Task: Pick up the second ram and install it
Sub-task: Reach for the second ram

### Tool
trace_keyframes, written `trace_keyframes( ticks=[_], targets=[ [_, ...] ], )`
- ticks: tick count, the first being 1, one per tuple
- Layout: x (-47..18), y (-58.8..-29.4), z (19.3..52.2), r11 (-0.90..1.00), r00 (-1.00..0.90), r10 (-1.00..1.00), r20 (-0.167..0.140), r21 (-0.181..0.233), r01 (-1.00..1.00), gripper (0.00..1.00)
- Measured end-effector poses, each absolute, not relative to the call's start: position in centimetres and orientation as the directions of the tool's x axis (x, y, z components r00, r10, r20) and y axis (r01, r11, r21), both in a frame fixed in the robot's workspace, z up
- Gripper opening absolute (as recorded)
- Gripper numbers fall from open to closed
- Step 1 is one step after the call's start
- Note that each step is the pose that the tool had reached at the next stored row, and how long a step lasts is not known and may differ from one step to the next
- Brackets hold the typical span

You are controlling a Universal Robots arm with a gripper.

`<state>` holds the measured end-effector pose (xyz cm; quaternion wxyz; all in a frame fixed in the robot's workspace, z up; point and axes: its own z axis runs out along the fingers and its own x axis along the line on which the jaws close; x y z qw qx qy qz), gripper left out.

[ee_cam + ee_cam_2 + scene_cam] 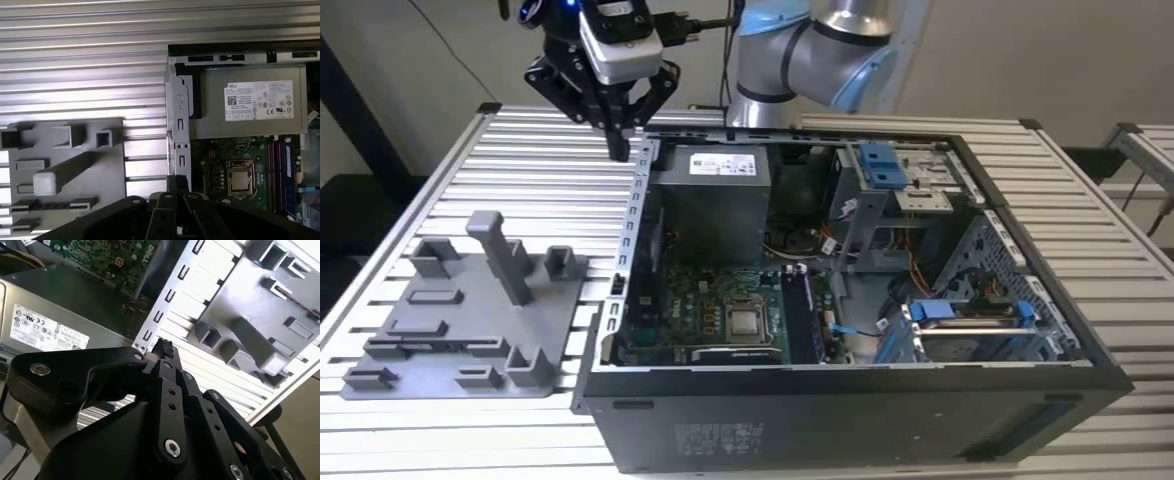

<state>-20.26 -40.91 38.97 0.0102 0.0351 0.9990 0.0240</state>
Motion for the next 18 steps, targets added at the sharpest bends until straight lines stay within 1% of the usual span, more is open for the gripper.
trace_keyframes(
  ticks=[18],
  targets=[
    [-21.7, -40.9, 38.9, 0.996, -0.997, 0.071, -0.019, 0.049, 0.07, 0.11]
  ],
)
